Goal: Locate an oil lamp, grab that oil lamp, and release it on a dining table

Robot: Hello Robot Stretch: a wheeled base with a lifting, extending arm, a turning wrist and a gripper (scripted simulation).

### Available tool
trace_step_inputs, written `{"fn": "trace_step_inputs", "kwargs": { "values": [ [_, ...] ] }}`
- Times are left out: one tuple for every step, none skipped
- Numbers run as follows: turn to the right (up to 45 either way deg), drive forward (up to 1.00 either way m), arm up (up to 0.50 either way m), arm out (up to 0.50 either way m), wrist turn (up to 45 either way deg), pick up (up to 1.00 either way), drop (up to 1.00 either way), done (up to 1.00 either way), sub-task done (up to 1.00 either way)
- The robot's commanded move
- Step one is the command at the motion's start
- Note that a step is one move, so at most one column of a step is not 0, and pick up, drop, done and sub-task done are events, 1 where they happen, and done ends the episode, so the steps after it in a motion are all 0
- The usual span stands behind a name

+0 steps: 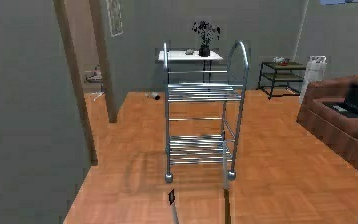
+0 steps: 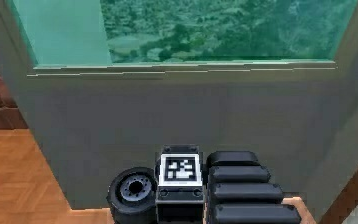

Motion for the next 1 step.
{"fn": "trace_step_inputs", "kwargs": {
  "values": [
    [-3.0,0.00,0.00,0.00,0.0,0.00,0.00,0.00,0.00]
  ]
}}
